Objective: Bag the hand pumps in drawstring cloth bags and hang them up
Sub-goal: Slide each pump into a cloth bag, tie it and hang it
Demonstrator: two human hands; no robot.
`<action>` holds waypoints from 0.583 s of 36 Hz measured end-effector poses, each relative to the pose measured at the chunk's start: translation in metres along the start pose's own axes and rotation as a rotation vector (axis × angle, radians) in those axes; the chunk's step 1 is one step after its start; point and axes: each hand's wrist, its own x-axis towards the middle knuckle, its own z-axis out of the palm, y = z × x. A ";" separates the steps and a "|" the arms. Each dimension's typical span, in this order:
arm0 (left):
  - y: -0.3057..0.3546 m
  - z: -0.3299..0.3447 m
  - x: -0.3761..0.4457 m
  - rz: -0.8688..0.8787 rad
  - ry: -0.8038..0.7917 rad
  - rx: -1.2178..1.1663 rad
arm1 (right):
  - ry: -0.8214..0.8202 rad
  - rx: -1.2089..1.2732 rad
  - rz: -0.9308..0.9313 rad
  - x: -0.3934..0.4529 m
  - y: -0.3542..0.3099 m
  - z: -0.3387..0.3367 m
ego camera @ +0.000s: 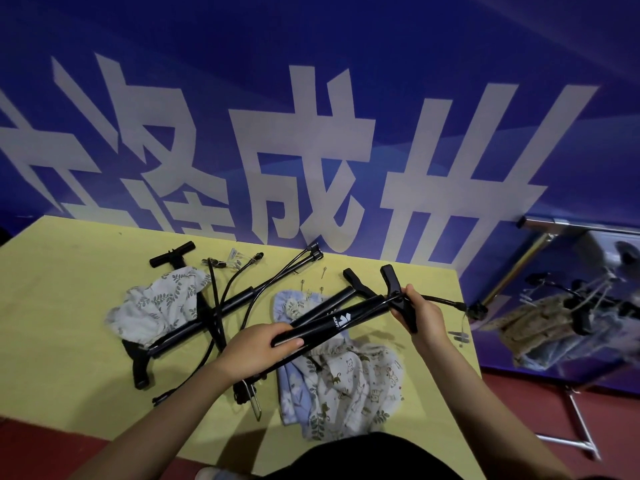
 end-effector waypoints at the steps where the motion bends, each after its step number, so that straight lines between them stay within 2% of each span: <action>1: 0.001 0.000 0.000 0.000 -0.006 -0.013 | -0.027 0.017 0.013 0.000 -0.002 -0.001; 7: 0.005 0.016 0.003 -0.062 -0.018 -0.299 | -0.169 0.308 0.005 0.000 0.000 -0.003; 10: 0.009 0.023 0.005 -0.085 -0.004 -0.368 | -0.233 0.270 -0.060 -0.003 0.009 -0.001; 14: 0.013 0.027 0.008 -0.092 -0.007 -0.400 | -0.222 0.199 -0.078 -0.007 0.007 -0.002; 21: 0.045 0.027 0.018 -0.023 0.010 -0.318 | -0.376 -0.103 0.061 -0.028 0.021 0.010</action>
